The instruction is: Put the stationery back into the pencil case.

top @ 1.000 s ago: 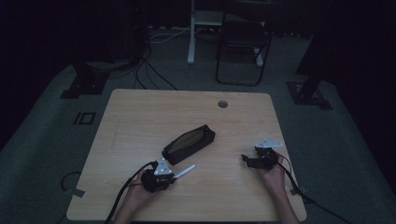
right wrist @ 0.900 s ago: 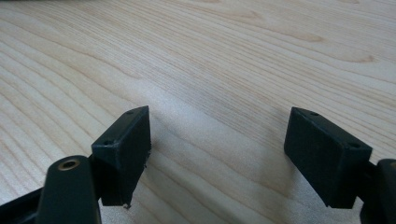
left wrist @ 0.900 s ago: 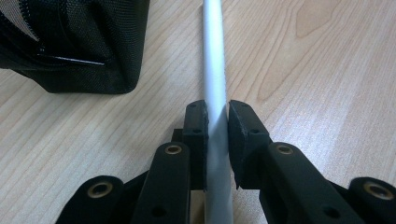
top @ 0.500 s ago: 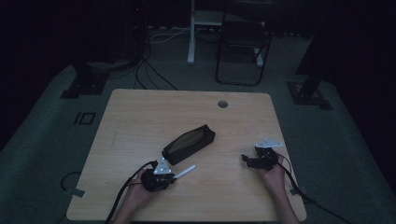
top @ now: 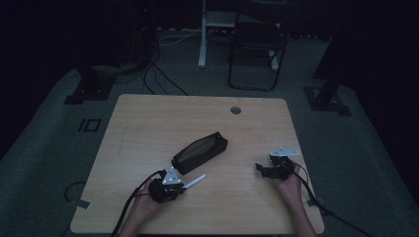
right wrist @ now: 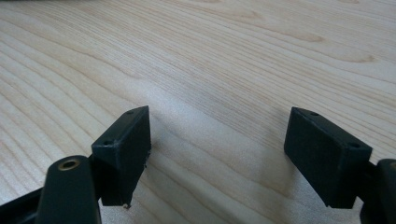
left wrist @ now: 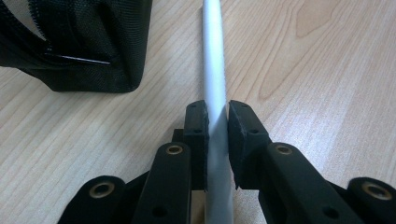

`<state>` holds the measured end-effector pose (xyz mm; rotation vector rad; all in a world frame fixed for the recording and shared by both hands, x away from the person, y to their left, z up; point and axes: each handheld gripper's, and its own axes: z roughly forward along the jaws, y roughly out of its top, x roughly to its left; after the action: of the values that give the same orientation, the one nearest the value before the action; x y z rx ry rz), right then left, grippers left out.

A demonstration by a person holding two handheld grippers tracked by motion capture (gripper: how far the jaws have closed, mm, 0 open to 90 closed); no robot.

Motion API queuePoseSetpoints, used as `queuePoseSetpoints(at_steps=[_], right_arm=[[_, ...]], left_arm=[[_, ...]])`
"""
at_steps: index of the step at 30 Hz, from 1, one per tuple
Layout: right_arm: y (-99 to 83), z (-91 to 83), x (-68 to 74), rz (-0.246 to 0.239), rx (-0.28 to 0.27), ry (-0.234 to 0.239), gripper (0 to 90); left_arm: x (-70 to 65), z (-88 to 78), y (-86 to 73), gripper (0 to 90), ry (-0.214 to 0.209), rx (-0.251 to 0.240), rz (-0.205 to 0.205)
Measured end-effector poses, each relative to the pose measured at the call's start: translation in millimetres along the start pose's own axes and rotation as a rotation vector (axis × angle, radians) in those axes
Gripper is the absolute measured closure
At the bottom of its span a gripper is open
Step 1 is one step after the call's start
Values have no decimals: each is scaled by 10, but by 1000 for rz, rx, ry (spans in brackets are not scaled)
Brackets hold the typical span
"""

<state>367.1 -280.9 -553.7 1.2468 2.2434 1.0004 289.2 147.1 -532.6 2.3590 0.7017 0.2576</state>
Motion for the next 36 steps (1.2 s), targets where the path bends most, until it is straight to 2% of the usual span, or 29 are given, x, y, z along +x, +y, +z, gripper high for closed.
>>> queuePoseSetpoints(at_steps=[21, 31, 36], right_arm=[[0, 0, 0, 0, 0, 0, 231], [-2, -2, 1, -1, 0, 0, 230], [-3, -3, 3, -1, -1, 0, 230]], left_arm=[[13, -122, 20, 788, -9, -50, -27], [16, -205, 44, 788, -26, -83, -39], [2, -241, 57, 789, -21, -89, -35]])
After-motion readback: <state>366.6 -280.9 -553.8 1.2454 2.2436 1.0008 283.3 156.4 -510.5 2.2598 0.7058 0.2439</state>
